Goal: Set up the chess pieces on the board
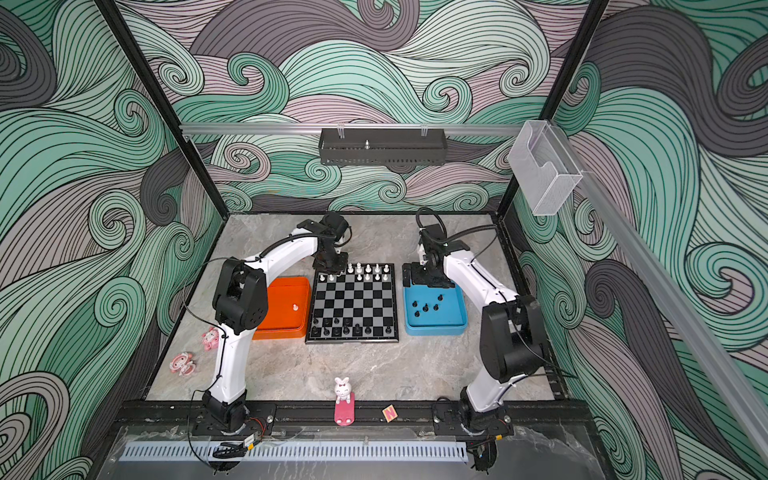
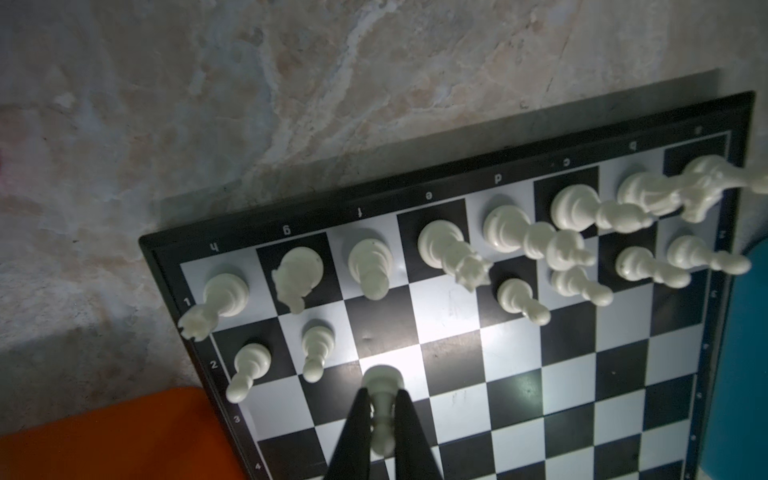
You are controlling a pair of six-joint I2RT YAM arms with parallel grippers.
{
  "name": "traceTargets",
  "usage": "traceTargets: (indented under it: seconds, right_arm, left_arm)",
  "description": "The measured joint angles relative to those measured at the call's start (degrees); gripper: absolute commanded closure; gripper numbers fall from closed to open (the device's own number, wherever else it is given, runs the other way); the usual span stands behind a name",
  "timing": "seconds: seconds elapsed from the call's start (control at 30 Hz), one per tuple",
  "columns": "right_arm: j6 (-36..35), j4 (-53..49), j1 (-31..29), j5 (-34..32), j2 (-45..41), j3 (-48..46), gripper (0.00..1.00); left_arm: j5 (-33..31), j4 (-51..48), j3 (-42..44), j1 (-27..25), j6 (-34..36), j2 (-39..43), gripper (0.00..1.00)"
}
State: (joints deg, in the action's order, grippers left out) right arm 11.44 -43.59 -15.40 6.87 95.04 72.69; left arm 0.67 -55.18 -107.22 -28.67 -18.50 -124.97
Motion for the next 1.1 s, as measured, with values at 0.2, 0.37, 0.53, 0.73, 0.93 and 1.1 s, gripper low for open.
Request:
traceTargets:
  seconds: [0.2, 0.37, 0.53, 0.73, 0.93, 1.1]
  right_arm:
    - [-0.1, 0.0, 0.2, 0.0, 0.0, 0.0, 0.00]
    - [-0.1, 0.0, 0.3, 0.0, 0.2, 0.0, 0.00]
    - [-0.2, 0.0, 0.3, 0.0, 0.7, 0.0, 0.00]
    - [-0.2, 0.0, 0.4, 0.3, 0.8, 0.0, 0.00]
    - [-0.3, 0.0, 0.6, 0.6, 1.1, 0.0, 0.00]
    - [-0.3, 0.0, 0.6, 0.7, 1.3, 0.0, 0.00]
  left_arm:
    - [0.0, 0.0, -0.7, 0.0, 0.0, -1.0, 0.88]
    - [0.0, 0.5, -1.7, 0.0, -0.1, -2.1, 0.87]
    - [0.1, 0.8, -1.9, 0.0, -0.1, -3.2, 0.87]
    - [0.1, 0.8, -2.4, 0.0, -0.1, -4.2, 0.87]
    - [0.1, 0.8, -2.6, 0.0, -0.1, -4.2, 0.87]
    - [0.1, 0.8, -2.6, 0.0, -0.1, -4.2, 0.87]
